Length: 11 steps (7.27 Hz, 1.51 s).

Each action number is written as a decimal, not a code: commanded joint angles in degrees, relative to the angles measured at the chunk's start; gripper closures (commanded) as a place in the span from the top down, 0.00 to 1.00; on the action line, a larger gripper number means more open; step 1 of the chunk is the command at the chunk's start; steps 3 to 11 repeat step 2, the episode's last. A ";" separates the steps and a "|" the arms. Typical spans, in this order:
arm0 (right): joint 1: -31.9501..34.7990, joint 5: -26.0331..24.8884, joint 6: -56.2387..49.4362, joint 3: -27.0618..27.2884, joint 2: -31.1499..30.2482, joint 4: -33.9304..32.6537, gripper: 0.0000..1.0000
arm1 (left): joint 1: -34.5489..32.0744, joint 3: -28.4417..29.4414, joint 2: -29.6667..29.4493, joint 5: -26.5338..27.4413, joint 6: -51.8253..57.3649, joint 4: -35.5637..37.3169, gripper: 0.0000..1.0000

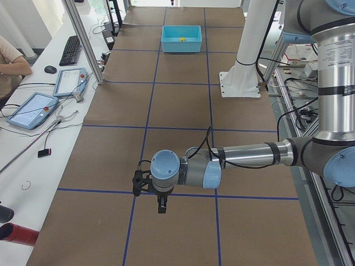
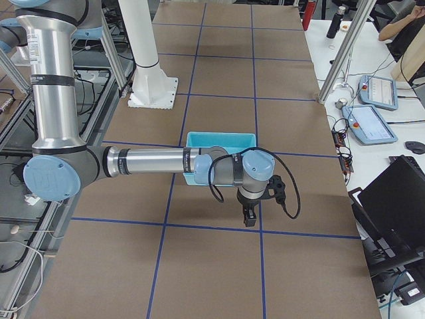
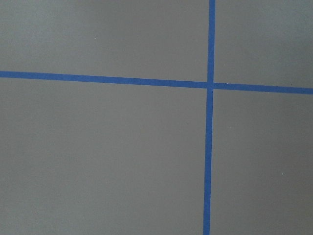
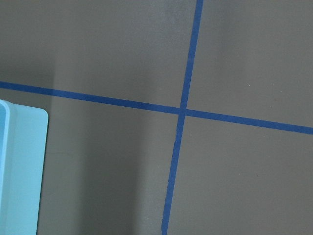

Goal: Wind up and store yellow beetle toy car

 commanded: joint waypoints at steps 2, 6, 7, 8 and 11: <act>0.00 0.10 0.09 -0.01 -0.02 -0.07 0.99 | 0.00 -0.01 -0.01 0.01 -0.09 0.00 1.00; 0.00 0.10 0.09 -0.01 -0.02 -0.07 0.99 | 0.00 -0.01 -0.01 0.01 -0.09 0.00 1.00; 0.00 0.10 0.09 -0.01 -0.02 -0.07 0.99 | 0.00 -0.01 -0.01 0.01 -0.09 0.00 1.00; 0.00 0.10 0.09 -0.01 -0.02 -0.07 0.99 | 0.00 -0.01 -0.01 0.01 -0.09 0.00 1.00; 0.00 0.10 0.09 -0.01 -0.02 -0.07 0.99 | 0.00 -0.01 -0.01 0.01 -0.09 0.00 1.00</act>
